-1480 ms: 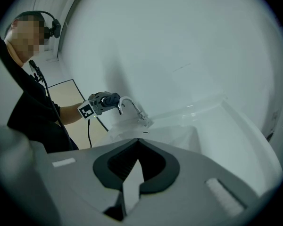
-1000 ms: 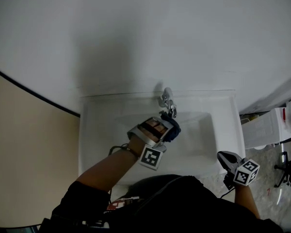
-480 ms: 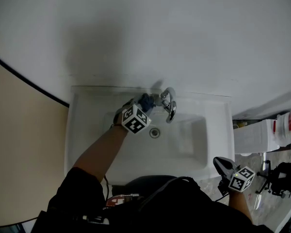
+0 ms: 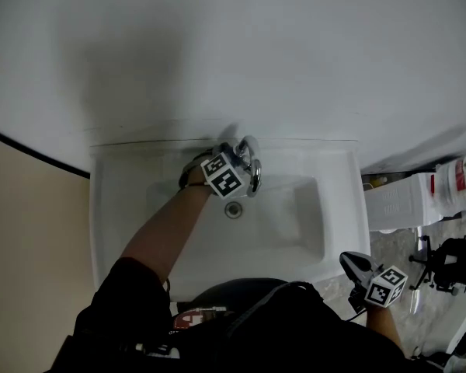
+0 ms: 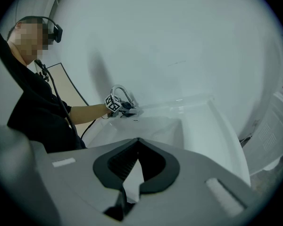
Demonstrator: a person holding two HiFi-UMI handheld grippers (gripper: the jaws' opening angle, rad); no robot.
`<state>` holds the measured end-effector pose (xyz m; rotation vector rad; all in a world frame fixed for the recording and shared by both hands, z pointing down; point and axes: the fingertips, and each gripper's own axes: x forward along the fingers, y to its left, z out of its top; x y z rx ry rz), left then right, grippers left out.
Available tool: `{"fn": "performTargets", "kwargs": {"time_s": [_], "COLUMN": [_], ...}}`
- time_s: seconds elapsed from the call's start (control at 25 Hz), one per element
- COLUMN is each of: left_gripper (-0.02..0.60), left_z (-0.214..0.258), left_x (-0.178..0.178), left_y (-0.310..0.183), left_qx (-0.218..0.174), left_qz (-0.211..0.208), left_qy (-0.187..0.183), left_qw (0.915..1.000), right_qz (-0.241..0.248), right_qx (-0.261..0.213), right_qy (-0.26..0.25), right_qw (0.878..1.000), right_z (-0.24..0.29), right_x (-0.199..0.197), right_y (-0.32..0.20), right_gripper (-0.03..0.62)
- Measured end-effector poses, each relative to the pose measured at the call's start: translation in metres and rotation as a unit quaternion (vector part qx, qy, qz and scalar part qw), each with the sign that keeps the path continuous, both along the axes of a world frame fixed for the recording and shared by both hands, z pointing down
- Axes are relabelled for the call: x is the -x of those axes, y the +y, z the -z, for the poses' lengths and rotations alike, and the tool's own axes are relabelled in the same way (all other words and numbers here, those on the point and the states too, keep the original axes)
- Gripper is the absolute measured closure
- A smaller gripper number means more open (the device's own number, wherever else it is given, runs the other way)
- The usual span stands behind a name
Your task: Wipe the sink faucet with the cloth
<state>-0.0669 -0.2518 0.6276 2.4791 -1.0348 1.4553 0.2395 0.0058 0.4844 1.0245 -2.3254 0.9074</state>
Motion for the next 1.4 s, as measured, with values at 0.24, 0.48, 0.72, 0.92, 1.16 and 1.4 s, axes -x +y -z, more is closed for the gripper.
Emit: {"fn": "performTargets", "kwargs": {"time_s": [0.24, 0.48, 0.72, 0.92, 1.16, 1.4], "left_gripper": [0.462, 0.462, 0.462, 0.463, 0.463, 0.465], "left_z": [-0.002, 0.099, 0.144, 0.151, 0.162, 0.164], "left_x": [0.000, -0.010, -0.015, -0.038, -0.045, -0.046], "left_y": [0.008, 0.018, 0.025, 0.035, 0.043, 0.066], "left_qx": [0.019, 0.022, 0.127, 0.138, 0.011, -0.140], "left_qz": [0.004, 0.016, 0.048, 0.020, -0.075, -0.245], "left_qy": [-0.006, 0.179, 0.356, 0.404, 0.358, 0.209], "left_qw": [0.9998, 0.9834, 0.9246, 0.9041, 0.9306, 0.9361], "right_qz": [-0.003, -0.012, -0.013, -0.037, -0.050, -0.051], "right_qx": [-0.009, -0.026, -0.036, -0.033, -0.036, -0.039], "right_qy": [-0.011, -0.030, -0.051, -0.067, -0.074, -0.076], "right_qw": [1.000, 0.999, 0.998, 0.997, 0.995, 0.995], "right_z": [0.005, 0.009, 0.016, 0.013, 0.014, 0.015], "right_x": [0.000, 0.002, 0.005, -0.008, -0.021, -0.020], "right_y": [0.003, 0.003, 0.007, 0.017, 0.023, 0.026], "right_gripper": [0.592, 0.592, 0.592, 0.592, 0.592, 0.592]}}
